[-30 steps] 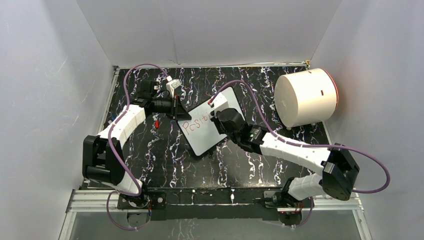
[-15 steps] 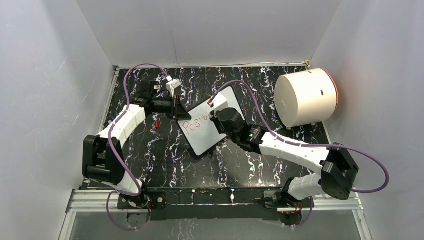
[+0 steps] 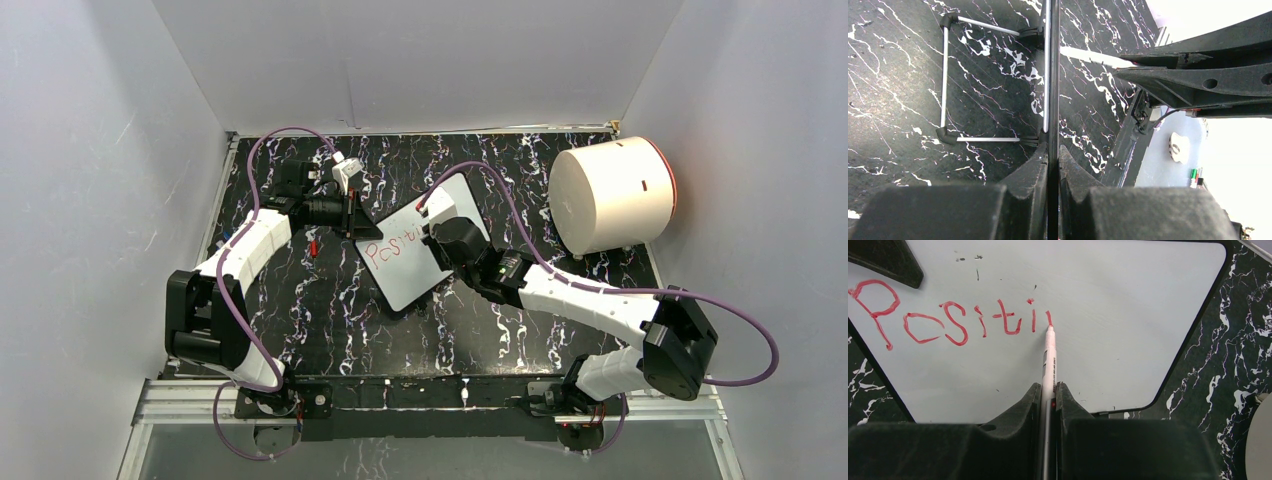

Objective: Write a sentence on the whiteboard

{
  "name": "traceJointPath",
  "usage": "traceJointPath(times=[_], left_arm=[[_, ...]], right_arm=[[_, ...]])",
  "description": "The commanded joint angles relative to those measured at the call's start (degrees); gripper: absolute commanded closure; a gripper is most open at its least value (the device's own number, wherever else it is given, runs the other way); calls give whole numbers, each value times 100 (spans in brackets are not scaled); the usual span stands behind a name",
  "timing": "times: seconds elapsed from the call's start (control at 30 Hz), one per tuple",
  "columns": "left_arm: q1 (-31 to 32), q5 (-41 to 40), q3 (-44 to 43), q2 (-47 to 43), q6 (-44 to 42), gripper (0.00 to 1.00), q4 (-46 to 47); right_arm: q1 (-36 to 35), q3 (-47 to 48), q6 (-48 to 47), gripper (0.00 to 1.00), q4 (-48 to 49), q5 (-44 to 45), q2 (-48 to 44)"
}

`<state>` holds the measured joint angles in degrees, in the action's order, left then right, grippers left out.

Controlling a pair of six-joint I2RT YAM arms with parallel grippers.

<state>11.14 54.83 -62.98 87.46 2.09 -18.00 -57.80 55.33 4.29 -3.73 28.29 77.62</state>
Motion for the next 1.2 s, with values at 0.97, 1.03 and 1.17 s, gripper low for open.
traceJointPath(times=[0.97, 1.03, 1.17], left_arm=[[138, -376, 114, 210, -116, 100, -494], [143, -377, 118, 204, -121, 100, -495], [151, -389, 114, 210, -121, 100, -494]], right_arm=[[47, 205, -247, 100, 600, 309, -8], [48, 245, -269, 100, 626, 313, 18], [50, 323, -310, 100, 657, 342, 68]])
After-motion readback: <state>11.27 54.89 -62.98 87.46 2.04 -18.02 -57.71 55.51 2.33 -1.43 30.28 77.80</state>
